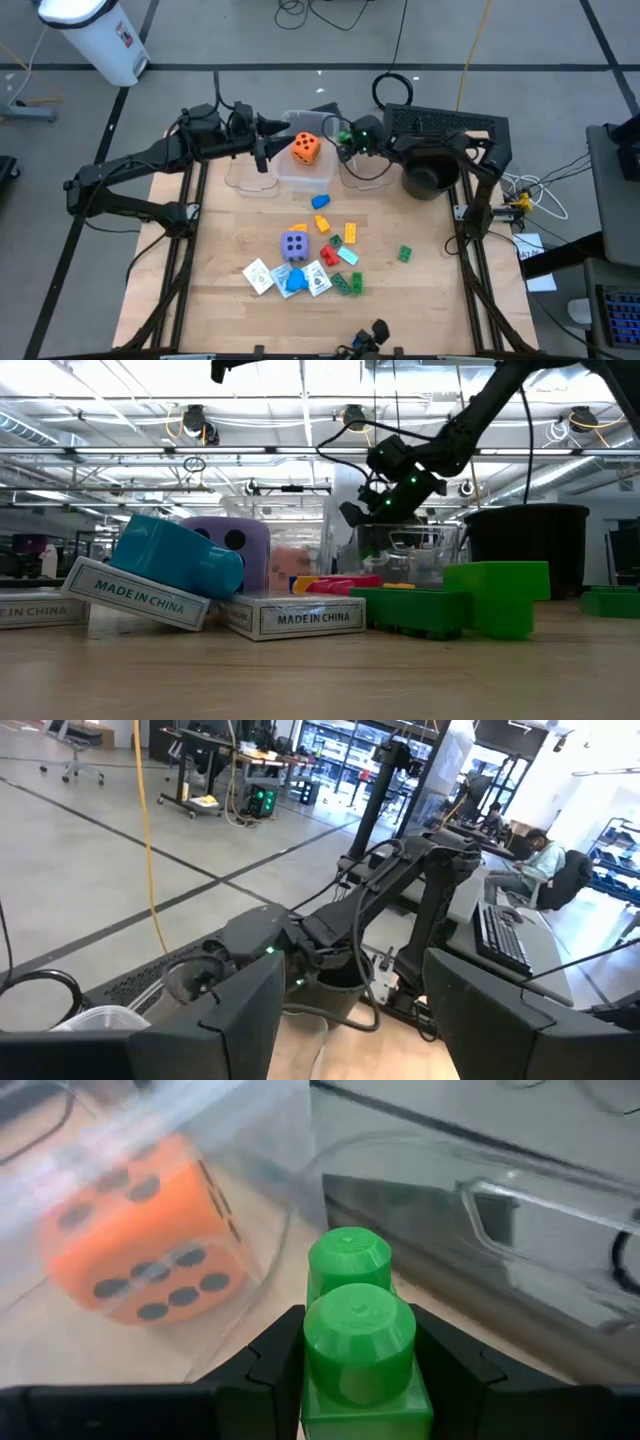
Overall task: Pick & Place Toys
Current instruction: Put the top light green game piece into the right transparent bin
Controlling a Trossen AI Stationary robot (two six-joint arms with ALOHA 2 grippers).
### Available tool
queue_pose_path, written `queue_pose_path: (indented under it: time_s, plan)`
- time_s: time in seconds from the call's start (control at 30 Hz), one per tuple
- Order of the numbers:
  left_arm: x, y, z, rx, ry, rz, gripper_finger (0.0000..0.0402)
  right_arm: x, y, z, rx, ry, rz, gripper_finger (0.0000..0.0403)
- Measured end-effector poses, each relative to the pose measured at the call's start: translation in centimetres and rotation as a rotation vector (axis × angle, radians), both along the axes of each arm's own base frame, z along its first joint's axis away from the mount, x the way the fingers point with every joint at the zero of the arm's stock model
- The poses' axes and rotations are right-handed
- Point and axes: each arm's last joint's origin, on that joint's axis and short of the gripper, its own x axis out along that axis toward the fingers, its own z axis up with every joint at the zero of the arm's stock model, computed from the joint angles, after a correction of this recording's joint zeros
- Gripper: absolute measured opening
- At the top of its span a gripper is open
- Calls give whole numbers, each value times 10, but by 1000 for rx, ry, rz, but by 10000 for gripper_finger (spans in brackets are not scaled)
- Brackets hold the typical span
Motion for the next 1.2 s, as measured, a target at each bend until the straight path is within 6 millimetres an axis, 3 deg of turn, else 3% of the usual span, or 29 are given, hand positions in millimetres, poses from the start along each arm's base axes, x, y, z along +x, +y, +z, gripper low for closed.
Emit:
queue_pose_path:
  time_s: [0.13, 0.57, 1.2]
  plan:
    - [0, 0, -1, -4, 6, -2, 241, 9, -5, 7, -22, -25, 4, 135]
    - [0, -1, -1, -8, 6, -3, 242, 3, -4, -1, 6, 89, -12, 135]
    - [0, -1, -1, -21, 4, -1, 242, -23, -5, -28, 22, 141, -221, 135]
